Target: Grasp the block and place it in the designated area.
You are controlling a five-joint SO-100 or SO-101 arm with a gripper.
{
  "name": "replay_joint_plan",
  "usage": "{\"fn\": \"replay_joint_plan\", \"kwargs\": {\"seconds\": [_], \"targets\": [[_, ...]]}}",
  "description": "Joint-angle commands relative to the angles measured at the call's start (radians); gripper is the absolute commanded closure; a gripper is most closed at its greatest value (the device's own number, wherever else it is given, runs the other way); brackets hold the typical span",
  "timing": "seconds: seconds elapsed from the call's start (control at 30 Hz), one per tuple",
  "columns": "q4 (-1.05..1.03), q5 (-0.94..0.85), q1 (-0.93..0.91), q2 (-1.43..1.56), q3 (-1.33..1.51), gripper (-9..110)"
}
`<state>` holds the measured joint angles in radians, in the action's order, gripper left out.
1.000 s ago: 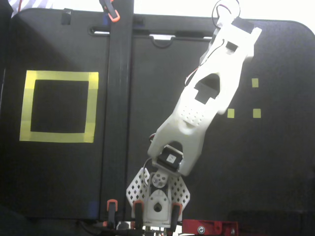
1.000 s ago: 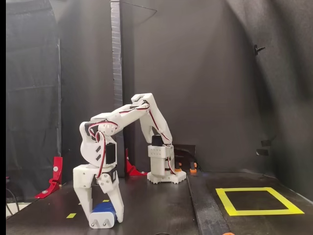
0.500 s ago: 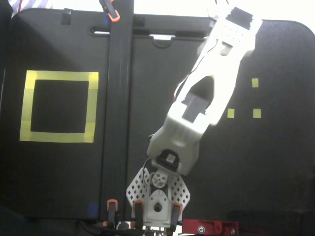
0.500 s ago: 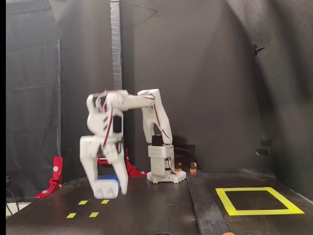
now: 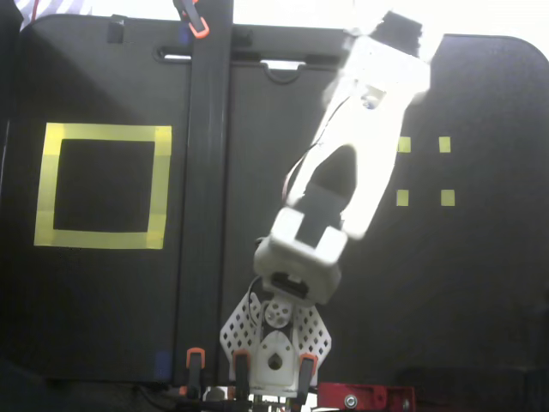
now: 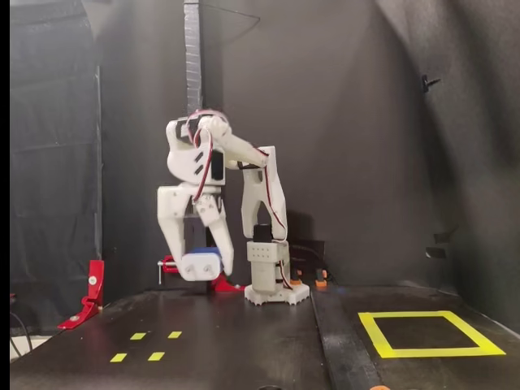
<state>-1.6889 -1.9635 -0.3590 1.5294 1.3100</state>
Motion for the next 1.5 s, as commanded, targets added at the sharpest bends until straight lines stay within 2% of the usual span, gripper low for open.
{"fn": "replay_joint_plan", "kwargs": {"seconds": [0.0,0.47,0.93,1.47], "targets": [[0.031,0.009,0.012,0.098,0.071,83],[0.061,0.109,0.117,0.094,0.127,83],[0.126,0.488,0.479,0.012,0.121,83],[0.063,0.888,0.936,0.020,0.123,83]]}}
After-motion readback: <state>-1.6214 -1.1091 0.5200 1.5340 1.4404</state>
